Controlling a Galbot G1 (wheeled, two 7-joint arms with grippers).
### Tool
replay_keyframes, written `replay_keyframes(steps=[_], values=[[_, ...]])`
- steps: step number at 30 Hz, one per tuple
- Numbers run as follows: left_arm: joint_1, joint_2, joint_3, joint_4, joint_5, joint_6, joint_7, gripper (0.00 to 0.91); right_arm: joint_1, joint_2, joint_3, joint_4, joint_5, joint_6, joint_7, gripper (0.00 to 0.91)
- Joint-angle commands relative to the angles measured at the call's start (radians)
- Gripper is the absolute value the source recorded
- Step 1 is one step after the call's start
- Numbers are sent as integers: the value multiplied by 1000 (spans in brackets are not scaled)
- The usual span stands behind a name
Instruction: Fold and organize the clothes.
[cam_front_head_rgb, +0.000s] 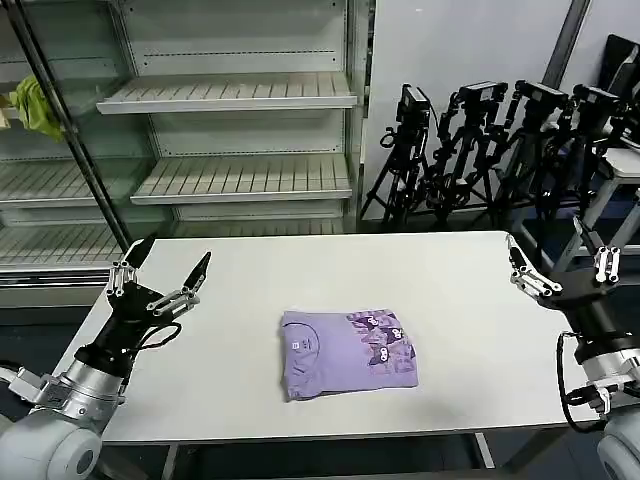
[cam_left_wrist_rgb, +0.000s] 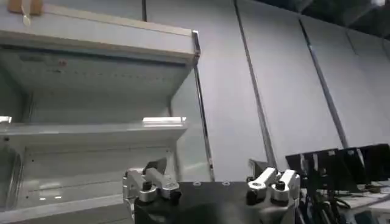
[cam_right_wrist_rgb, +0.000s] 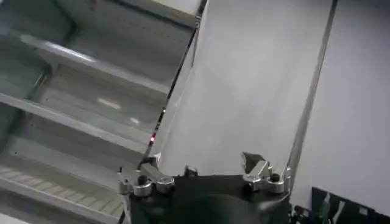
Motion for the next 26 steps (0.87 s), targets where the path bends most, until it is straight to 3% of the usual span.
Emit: replay_keyframes(steps=[1,26], values=[[4,-2,-1,-4,-1,0,1,907,49,-2,-45,-15,-28,4,7,907],[17,-8,-7,-2,2,-2,1,907,109,17,-141,-46,-85,1,4,907]])
